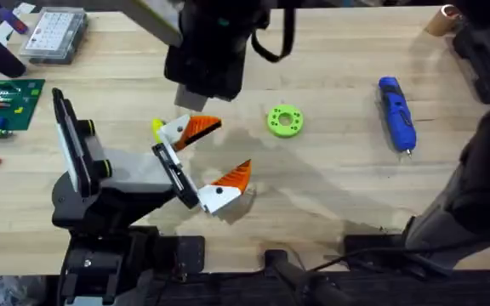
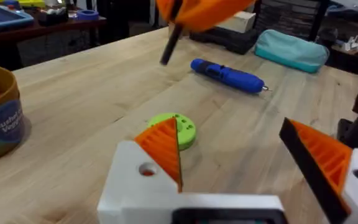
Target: Pick up the gripper from the table and insert it into the empty holder that is missing its gripper. Then pick up a screw, insert it into the mounting hole, and use the screwdriver to tighten it. Finally, clean up the table by picking up the vegetable and placing it into the bucket.
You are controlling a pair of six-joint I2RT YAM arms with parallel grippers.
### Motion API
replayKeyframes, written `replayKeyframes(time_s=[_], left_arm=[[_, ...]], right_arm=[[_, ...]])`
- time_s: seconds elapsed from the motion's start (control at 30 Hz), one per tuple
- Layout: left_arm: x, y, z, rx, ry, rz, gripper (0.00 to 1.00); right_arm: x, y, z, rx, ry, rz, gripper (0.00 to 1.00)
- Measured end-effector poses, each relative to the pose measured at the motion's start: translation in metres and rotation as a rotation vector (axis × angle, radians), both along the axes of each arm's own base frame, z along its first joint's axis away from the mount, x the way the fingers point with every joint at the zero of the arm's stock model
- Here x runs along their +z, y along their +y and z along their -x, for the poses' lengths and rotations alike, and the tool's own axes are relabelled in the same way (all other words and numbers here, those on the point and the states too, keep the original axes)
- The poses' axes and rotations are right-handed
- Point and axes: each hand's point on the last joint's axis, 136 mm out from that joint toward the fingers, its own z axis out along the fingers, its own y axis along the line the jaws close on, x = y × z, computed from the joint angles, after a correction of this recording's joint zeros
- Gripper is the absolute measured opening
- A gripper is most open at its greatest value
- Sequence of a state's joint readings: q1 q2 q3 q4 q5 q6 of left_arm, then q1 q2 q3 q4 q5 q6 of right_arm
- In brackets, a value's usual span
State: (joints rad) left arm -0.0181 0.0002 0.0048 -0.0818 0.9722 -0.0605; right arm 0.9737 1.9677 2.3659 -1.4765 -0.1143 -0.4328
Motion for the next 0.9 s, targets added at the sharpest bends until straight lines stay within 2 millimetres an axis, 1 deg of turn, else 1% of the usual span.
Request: replayKeyframes(time_s=[0.27, 0.9], left_arm=[[0.000, 0.000, 0.000, 0.000, -0.001, 0.000, 0.991], [0.000, 0.000, 0.000, 0.000, 0.000, 0.000, 0.991]], right_arm=[[-0.020, 0.009, 0.000, 0.034, 0.019, 0.045, 0.003], [-0.021, 0.015, 0.010, 0.098, 0.005, 0.050, 0.003]])
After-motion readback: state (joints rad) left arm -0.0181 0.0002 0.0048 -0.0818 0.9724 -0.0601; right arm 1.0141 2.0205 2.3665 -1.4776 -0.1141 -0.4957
